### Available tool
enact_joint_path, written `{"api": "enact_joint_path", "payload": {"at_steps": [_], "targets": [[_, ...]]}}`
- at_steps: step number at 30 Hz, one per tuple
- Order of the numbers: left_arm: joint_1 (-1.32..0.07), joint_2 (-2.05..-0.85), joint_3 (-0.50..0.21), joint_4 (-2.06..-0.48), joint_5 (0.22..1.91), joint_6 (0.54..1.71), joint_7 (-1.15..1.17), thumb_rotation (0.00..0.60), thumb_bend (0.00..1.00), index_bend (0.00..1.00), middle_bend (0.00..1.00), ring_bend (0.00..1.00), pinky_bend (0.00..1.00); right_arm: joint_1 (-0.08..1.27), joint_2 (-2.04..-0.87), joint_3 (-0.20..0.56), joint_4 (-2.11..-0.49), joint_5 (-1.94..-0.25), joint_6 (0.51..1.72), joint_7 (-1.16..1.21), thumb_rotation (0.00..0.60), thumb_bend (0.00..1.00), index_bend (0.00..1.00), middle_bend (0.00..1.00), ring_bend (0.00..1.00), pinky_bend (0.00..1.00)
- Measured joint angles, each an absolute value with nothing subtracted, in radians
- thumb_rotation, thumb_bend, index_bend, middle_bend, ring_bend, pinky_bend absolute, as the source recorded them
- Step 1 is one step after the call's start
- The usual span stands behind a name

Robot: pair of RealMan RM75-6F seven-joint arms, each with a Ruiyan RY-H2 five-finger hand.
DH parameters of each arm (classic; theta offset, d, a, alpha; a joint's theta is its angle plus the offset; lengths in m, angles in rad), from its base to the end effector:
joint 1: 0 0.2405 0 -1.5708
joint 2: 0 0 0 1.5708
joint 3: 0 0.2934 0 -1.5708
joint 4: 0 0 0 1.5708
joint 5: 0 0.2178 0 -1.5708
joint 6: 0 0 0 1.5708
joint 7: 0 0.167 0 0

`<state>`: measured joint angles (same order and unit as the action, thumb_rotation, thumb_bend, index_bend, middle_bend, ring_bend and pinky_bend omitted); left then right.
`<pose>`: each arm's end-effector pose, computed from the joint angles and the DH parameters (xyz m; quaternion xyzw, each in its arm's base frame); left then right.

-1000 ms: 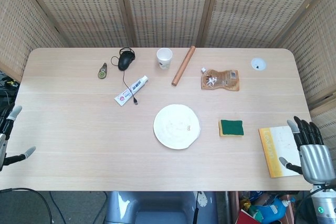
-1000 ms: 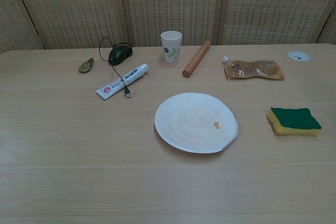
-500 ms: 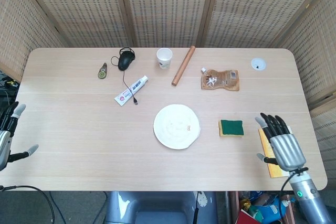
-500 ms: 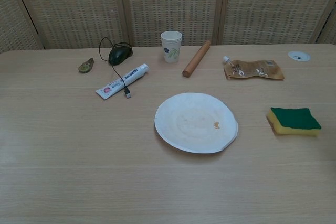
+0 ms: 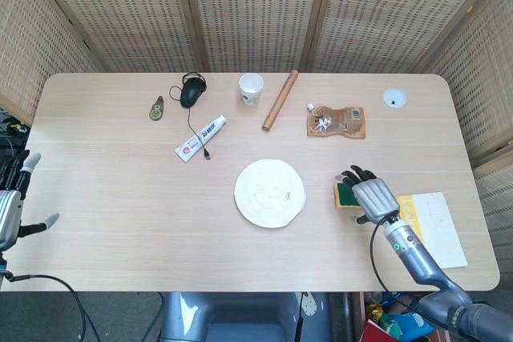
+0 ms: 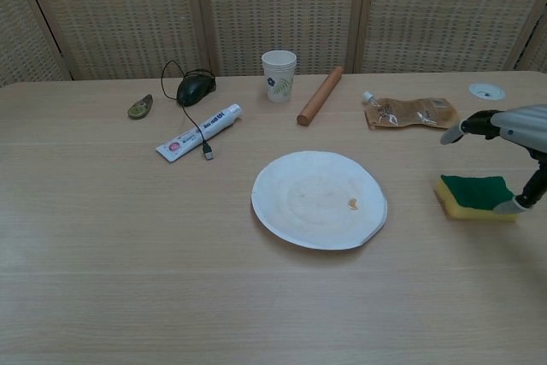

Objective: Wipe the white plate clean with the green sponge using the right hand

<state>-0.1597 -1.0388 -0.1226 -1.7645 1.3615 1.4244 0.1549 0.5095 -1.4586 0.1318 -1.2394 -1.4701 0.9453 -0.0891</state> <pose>-0.3199 0.2442 0.1909 -0.5871 -0.3721 -0.3708 0.6159 -0.2975 -0.3635 0.0143 0.7568 -0.3453 0.3098 0.4605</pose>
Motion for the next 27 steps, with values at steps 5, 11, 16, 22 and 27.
{"api": "enact_joint_path", "payload": {"at_steps": [5,11,16,22,27], "targets": [[-0.162,-1.038,-0.125,-1.764,1.350,1.420,0.153,0.600,0.00,0.00,0.00,0.00,0.00,0.548,-1.518,0.152,-1.162,-1.418,0.915,-0.101,0.600,0.00,0.22,0.20,0.12,0.26],[-0.163,-1.036,-0.126,-1.764,1.347,1.421,0.147,0.600,0.00,0.00,0.00,0.00,0.00,0.566,-1.557,0.151,-1.113,-1.395,0.893,-0.123,0.600,0.00,0.26,0.25,0.17,0.33],[-0.165,-1.035,-0.125,-1.764,1.345,1.416,0.146,0.600,0.00,0.00,0.00,0.00,0.00,0.579,-1.610,0.152,-1.031,-1.368,0.886,-0.152,0.600,0.00,0.29,0.30,0.22,0.36],[-0.167,-1.033,-0.125,-1.770,1.338,1.412,0.141,0.600,0.00,0.00,0.00,0.00,0.00,0.587,-1.641,0.141,-0.981,-1.353,0.881,-0.156,0.600,0.00,0.31,0.38,0.28,0.38],[-0.167,-1.033,-0.124,-1.771,1.339,1.413,0.141,0.600,0.00,0.00,0.00,0.00,0.00,0.593,-1.653,0.127,-0.961,-1.356,0.874,-0.151,0.600,0.00,0.32,0.39,0.28,0.38]]}}
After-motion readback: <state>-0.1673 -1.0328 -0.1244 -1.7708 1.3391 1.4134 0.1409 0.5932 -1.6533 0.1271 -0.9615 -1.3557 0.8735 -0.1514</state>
